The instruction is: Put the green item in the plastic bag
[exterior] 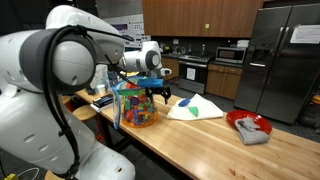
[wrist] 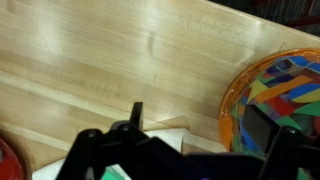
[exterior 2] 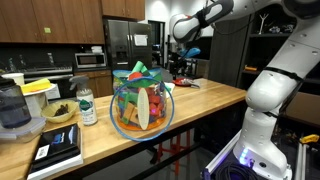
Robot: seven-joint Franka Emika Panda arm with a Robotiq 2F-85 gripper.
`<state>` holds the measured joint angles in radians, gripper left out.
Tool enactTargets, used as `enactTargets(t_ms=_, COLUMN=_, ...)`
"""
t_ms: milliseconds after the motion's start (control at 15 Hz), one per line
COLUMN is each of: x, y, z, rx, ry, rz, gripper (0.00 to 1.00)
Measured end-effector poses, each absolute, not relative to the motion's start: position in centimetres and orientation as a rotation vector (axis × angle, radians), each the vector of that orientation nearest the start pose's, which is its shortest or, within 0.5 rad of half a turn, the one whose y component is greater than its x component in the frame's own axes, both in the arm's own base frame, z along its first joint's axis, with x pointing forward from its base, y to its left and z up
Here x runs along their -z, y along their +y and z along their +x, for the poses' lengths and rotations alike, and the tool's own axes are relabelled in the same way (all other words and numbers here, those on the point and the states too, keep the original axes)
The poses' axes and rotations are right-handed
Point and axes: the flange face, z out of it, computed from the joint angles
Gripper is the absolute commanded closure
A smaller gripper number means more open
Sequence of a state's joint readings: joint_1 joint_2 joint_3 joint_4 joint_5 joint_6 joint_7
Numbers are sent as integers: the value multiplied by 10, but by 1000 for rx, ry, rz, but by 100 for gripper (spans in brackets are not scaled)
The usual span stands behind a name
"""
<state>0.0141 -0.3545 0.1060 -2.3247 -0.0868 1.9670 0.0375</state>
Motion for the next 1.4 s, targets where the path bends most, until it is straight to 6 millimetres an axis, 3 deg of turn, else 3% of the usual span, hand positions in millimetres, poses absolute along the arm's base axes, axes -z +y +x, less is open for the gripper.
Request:
enactTargets(t_ms=333, x=-475, y=15, z=448, rx=21, ry=-148, rz=-3317, gripper=0)
enactTargets(t_ms=733, x=-483, y=-32, z=473, rx=130, ry=-55, rz=-3334, gripper=0)
enactTargets(t_ms=1000, x=-492, y=-52, z=498, rx=194, ry=-20, rz=-3332, gripper=0)
enactTargets(t_ms=1400, x=-494, y=-71, z=553, rx=224, ry=23, rz=-3336, gripper=0)
